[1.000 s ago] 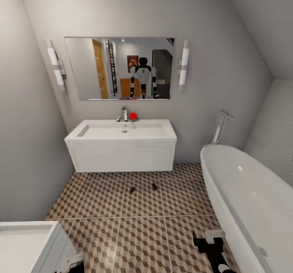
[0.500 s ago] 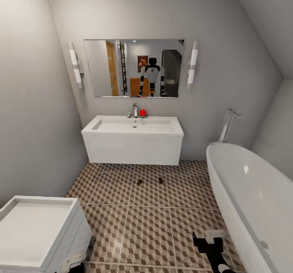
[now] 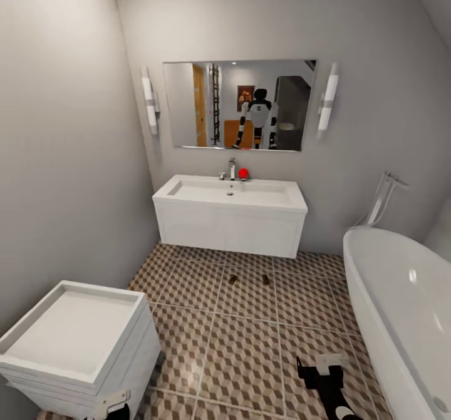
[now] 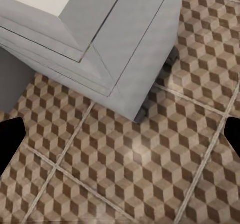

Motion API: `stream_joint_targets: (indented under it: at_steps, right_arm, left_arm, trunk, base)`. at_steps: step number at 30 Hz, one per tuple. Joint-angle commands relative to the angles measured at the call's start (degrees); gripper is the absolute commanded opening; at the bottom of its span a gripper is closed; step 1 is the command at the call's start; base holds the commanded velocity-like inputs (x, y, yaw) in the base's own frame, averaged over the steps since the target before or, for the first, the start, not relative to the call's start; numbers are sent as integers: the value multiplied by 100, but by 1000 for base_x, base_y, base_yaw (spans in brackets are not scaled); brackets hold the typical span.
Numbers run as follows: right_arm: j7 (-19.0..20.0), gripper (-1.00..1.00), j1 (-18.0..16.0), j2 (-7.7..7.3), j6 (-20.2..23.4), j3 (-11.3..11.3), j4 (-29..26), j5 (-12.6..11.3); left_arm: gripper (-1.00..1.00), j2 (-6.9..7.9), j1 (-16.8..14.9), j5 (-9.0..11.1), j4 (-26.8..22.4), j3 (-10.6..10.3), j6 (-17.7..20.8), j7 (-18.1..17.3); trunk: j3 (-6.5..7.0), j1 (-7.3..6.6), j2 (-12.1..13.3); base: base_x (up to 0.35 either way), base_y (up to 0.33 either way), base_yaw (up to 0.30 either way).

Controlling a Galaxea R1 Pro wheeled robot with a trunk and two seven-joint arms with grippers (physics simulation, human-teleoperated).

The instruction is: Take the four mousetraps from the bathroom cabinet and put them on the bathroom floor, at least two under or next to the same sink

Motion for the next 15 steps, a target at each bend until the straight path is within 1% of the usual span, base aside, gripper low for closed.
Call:
stream_joint_targets:
  at_steps: [1,3,6,15]
  right_arm:
    - [-7,100,-4,-2,-17,53,1,-55]
    - [-7,100,-4,-2,-17,53,4,-56]
    - [-7,100,-4,1,-17,53,4,-57]
    - [-7,100,-4,5,-17,53,3,-57]
  left_arm:
    - [100,-3,-13,32,23,-48,-30,7]
    - [100,-7,-12,32,23,-48,-30,7]
    - [100,-10,-12,32,23,-48,-30,7]
    - [100,-12,-11,32,23,-48,-30,7]
  trunk:
    - [-13,4,-13]
    - [-13,4,-13]
    - [-13,4,-13]
    - [-13,4,-13]
  base:
    - [-19,0,256]
    - [-86,-23,256]
    - [-199,-75,256]
    - [-276,-112,256]
